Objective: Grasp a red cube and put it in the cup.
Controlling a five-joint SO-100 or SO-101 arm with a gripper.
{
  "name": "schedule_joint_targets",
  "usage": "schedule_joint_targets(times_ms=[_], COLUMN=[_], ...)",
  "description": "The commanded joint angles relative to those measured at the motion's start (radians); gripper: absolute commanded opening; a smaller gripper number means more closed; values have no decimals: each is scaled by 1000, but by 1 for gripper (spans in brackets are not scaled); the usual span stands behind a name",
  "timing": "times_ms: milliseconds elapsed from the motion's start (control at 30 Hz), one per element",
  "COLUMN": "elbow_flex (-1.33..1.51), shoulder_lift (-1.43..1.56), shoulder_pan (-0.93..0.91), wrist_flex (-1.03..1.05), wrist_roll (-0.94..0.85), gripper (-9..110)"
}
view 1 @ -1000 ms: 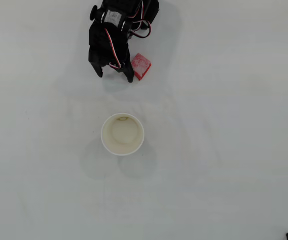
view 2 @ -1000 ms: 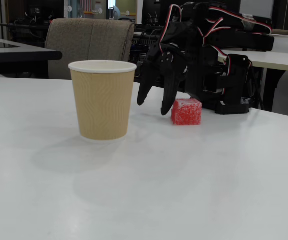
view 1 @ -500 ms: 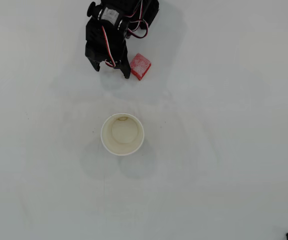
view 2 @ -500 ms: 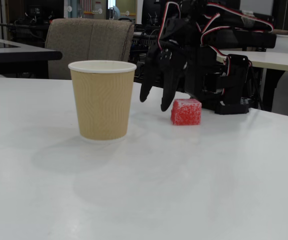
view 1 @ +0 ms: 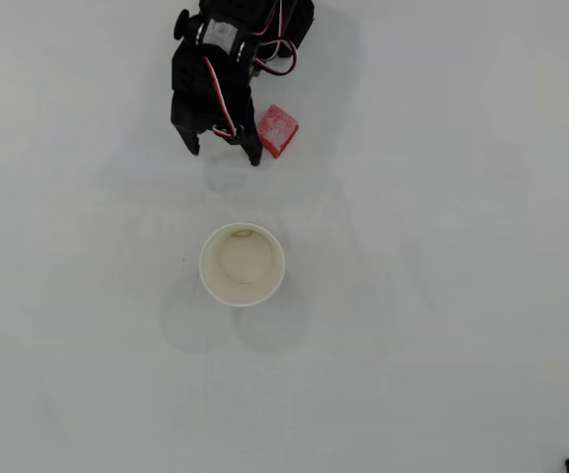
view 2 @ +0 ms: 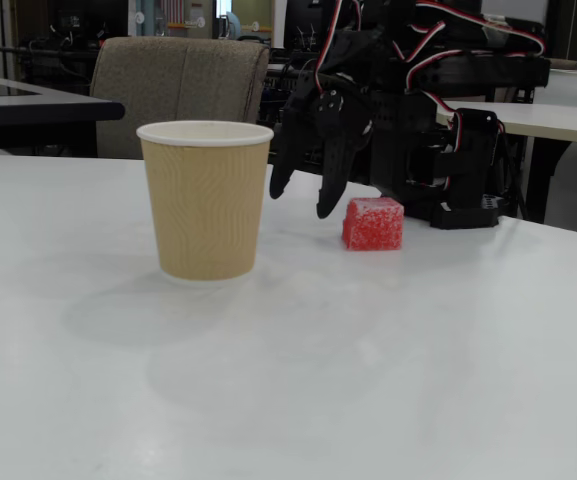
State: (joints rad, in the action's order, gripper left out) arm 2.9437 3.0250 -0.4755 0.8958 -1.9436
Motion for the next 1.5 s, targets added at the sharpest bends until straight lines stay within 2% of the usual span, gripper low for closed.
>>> schedule_joint_targets(times_ms=[0, 200, 400, 633, 1100, 1467], elbow_flex=[-15, -6, -43, -110, -137, -247], shoulder_lift=[-52, -103, -173, -202, -176, -169], shoulder_pan=[35, 97, 107, 83, 40, -143], wrist_flex=[-100, -202, -216, -83, -57, 130], wrist_roll=[25, 43, 43, 49, 49, 41], gripper=[32, 32, 32, 32, 32, 32])
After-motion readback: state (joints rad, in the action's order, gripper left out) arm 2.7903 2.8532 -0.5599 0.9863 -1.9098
